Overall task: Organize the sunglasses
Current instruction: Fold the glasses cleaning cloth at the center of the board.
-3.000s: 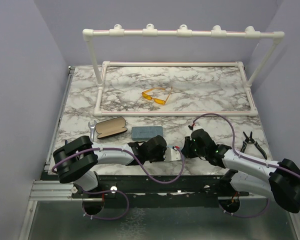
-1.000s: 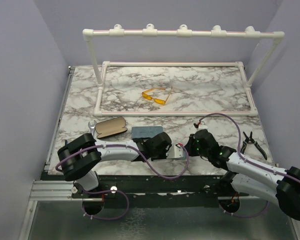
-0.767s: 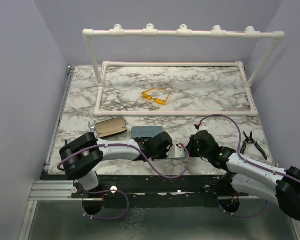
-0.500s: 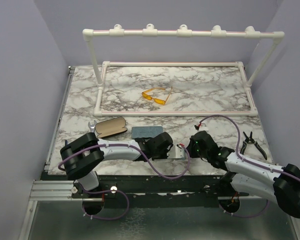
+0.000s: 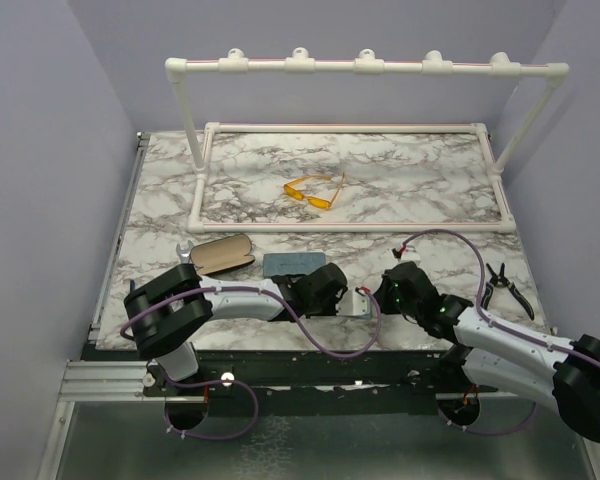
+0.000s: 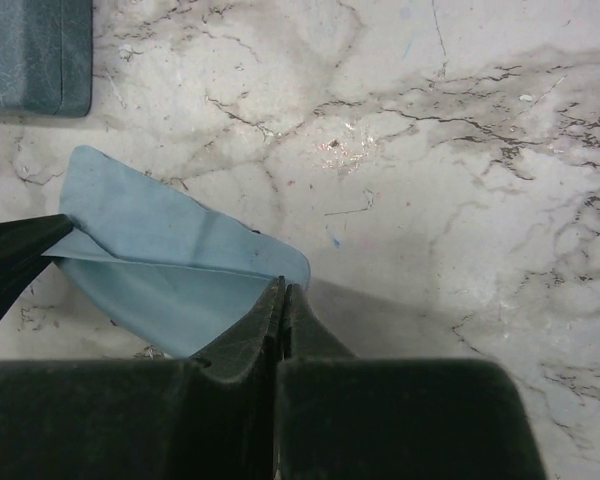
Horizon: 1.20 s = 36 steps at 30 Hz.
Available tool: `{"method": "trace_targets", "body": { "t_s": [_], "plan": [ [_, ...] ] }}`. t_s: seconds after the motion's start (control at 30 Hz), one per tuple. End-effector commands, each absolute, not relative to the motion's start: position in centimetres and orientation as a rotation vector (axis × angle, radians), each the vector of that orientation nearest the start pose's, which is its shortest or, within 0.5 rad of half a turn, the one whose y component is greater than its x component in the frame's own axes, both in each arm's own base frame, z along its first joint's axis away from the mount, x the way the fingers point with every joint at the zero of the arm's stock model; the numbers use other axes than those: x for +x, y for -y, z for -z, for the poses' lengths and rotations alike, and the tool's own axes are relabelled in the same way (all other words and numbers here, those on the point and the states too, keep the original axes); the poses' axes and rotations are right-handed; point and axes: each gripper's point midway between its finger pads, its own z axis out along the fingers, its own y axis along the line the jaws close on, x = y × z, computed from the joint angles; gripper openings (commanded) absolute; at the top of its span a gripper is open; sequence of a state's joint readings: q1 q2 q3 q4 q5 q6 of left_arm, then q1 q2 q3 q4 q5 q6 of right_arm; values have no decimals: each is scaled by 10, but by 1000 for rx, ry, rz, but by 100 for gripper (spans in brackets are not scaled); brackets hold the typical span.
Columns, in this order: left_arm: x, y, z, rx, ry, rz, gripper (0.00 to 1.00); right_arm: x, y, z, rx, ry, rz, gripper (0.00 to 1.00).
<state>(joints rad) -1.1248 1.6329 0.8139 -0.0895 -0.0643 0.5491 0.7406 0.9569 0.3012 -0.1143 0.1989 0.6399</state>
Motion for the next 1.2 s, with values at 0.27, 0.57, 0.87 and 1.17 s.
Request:
{"method": "trace_targets", "body": {
  "t_s": [0.27, 0.57, 0.87, 1.17],
  "plan": [
    [204, 315, -26, 1822, -1662, 70, 51, 194, -161, -28, -29, -2384, -416, 1],
    [199, 307, -57, 1784, -1612, 131, 74, 200, -189, -54, -209, -2330, -541, 3],
    [155, 312, -58, 1910, -1425, 462, 66, 189, -213, -35, -202, -2441, -668, 1],
    [149, 319, -39, 1953, -1384, 458, 40, 183, -188, -11, -32, -2539, -521, 1]
  ]
}}
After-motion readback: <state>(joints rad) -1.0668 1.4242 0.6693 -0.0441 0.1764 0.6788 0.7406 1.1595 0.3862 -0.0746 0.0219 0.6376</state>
